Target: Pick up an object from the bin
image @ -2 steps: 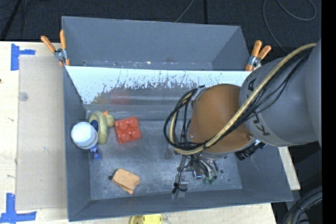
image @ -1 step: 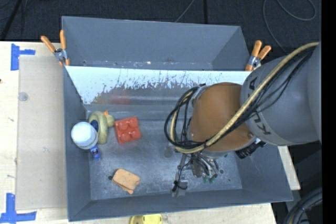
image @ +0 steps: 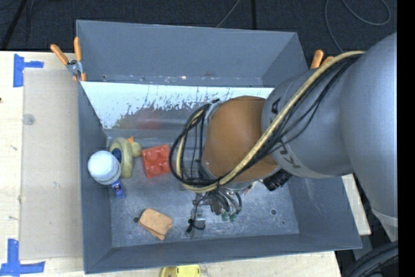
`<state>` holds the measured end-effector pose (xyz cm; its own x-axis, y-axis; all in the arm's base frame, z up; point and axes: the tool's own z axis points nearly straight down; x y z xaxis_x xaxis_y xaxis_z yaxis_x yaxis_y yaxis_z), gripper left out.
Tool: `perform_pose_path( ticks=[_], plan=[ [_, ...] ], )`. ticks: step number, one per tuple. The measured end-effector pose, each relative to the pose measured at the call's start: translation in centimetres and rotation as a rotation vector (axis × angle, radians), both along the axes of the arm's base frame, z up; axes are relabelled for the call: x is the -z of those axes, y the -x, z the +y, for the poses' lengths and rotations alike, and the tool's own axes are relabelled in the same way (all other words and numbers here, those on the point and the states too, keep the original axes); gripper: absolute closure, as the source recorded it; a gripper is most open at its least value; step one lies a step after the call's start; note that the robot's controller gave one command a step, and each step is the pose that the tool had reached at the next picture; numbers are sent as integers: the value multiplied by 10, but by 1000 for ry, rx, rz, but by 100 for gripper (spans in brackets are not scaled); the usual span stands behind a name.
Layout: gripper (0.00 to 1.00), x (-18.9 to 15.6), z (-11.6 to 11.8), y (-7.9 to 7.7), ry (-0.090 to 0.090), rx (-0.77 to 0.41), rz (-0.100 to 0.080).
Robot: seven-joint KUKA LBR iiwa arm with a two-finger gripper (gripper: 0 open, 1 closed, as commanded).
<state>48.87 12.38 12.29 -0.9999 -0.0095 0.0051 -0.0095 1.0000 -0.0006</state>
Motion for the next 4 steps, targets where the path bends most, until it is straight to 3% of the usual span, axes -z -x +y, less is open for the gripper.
perform_pose_path(
  ticks=[1, 2, 3, 4],
  plan=[
    [0, 30, 21, -5, -4, -4, 0],
    [0, 45, 36, 6, 1, -17, -2],
    [0, 11, 40, 8, 1, -29, 9],
    [0, -13, 41, 0, -3, -27, -6]
  ],
)
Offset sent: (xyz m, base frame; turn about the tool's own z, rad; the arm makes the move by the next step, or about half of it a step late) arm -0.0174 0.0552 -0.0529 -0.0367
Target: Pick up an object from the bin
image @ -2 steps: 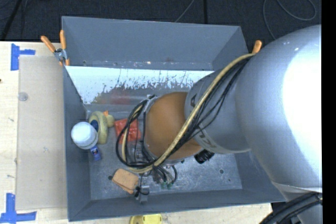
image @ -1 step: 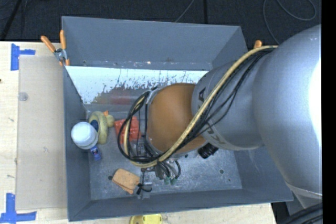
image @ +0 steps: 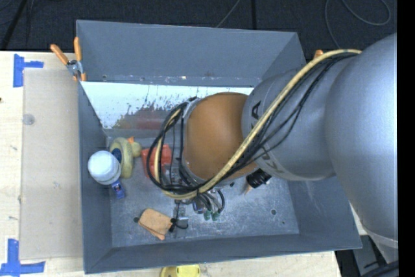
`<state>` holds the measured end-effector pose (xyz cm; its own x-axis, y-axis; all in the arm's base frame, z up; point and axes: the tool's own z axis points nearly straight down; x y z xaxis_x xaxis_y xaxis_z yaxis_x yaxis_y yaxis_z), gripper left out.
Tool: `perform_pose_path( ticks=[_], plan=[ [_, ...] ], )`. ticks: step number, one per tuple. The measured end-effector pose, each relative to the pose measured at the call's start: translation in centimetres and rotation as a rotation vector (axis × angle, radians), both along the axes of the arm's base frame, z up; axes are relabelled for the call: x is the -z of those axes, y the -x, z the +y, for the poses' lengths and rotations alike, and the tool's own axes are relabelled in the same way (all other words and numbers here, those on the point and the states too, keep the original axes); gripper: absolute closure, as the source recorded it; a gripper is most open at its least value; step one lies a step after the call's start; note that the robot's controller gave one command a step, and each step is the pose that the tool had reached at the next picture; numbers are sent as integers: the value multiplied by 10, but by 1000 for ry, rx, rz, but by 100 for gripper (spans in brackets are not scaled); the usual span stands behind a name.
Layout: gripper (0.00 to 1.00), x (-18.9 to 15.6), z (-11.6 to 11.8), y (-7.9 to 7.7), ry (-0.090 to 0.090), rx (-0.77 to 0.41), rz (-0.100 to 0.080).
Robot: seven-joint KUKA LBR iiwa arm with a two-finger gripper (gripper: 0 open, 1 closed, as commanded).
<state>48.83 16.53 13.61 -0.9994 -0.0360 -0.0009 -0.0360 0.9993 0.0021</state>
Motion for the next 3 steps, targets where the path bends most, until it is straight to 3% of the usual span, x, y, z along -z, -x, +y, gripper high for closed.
perform_pose_path(
  ticks=[1, 2, 3],
  plan=[
    [100, 65, 22, 12, 2, -166, 14],
    [100, 65, 22, 12, 1, -165, 14],
    [100, 12, 27, 10, 2, -176, 16]
  ],
)
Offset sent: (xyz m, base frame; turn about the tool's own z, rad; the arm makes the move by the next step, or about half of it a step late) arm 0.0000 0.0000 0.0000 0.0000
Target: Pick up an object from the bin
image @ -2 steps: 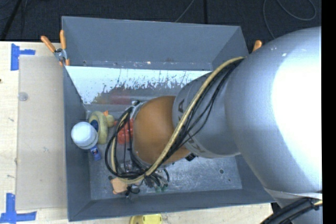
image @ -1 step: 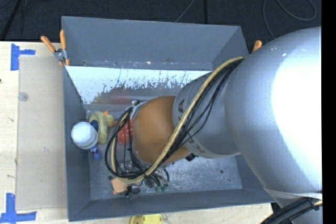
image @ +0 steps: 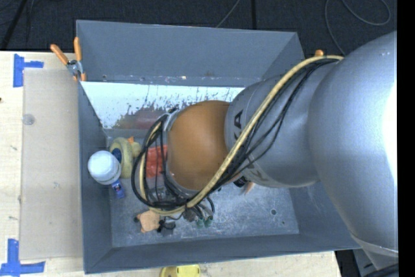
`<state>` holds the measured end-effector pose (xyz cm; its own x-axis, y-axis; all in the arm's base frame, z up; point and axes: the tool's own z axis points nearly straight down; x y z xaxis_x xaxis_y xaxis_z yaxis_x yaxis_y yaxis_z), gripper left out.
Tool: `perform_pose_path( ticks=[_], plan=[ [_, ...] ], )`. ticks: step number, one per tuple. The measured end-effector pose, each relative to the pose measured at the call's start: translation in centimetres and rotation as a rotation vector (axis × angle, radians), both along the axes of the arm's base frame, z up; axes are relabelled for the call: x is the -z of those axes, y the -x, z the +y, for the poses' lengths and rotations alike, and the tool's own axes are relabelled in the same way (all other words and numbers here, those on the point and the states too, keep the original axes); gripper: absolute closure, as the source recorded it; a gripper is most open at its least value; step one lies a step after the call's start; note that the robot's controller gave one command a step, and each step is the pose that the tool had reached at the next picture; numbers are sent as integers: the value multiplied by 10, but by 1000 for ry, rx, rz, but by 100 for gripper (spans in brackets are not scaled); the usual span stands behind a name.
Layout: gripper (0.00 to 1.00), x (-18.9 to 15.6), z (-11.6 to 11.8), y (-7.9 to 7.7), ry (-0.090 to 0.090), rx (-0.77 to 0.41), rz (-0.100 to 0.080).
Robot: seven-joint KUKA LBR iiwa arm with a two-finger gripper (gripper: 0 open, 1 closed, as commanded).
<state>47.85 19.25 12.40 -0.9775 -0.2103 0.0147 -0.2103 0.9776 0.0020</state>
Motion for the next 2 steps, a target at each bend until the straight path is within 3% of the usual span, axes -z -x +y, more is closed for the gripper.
perform_pose_path(
  ticks=[1, 2],
  plan=[
    [100, 0, 0, 0, 0, 0, 0],
    [100, -116, -5, 3, 0, -45, 1]
  ],
)
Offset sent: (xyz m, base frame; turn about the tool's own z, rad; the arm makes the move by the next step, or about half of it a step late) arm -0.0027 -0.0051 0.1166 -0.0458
